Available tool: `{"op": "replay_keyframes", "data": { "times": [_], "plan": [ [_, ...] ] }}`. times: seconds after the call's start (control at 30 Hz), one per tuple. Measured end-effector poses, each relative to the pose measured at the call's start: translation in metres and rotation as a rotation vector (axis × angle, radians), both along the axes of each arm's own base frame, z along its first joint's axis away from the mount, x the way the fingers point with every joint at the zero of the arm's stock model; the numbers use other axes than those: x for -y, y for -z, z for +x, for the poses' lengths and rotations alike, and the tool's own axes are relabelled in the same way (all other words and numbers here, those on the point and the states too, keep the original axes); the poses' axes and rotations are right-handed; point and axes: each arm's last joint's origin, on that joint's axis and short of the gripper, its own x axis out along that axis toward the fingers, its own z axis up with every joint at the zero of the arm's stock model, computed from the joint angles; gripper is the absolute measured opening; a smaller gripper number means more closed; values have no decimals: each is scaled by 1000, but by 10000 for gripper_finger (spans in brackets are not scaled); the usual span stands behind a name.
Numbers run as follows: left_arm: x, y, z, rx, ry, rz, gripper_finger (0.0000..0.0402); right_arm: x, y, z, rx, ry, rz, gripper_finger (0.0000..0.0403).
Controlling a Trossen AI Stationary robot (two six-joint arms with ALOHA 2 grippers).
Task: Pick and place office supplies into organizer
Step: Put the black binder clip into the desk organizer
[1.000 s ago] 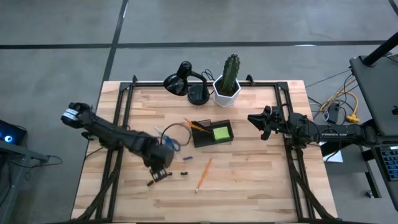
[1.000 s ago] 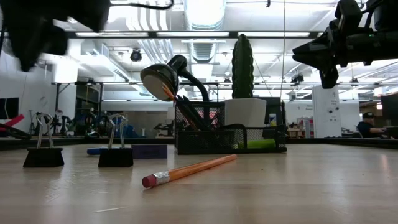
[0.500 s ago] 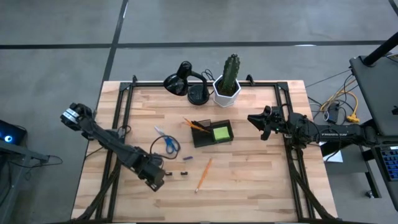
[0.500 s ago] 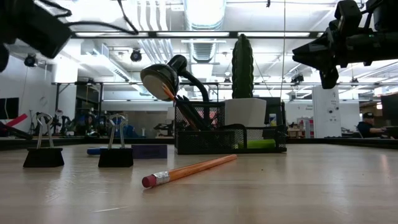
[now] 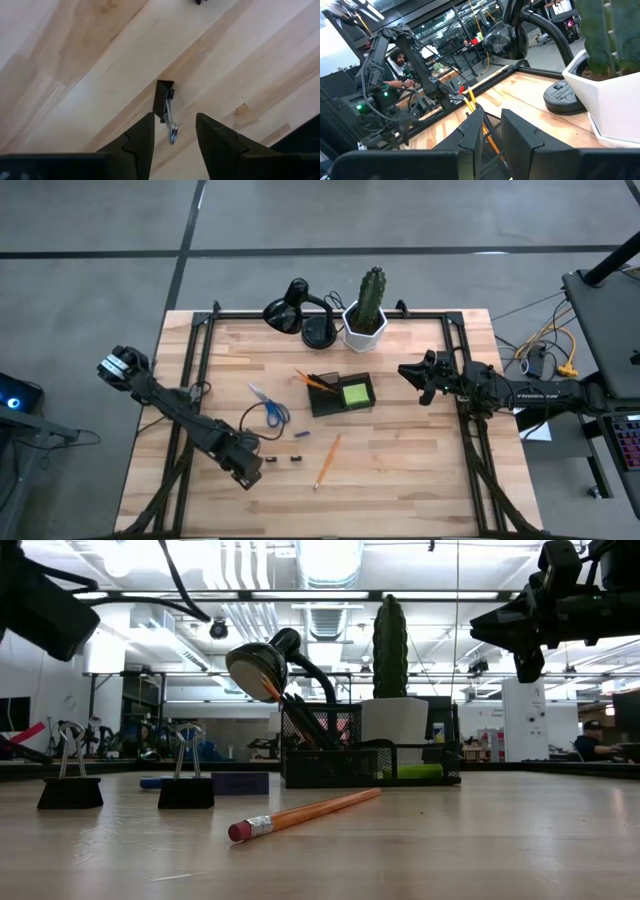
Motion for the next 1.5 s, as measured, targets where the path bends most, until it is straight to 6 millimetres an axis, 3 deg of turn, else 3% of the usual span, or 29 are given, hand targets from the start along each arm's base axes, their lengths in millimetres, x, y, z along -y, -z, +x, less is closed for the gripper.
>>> {"op": "replay_keyframes", "data": {
  "times": [1.5],
  "plan": [
    [3, 9, -5, 31, 73, 3, 127, 0, 0, 0, -2, 1, -3, 59]
  ]
}}
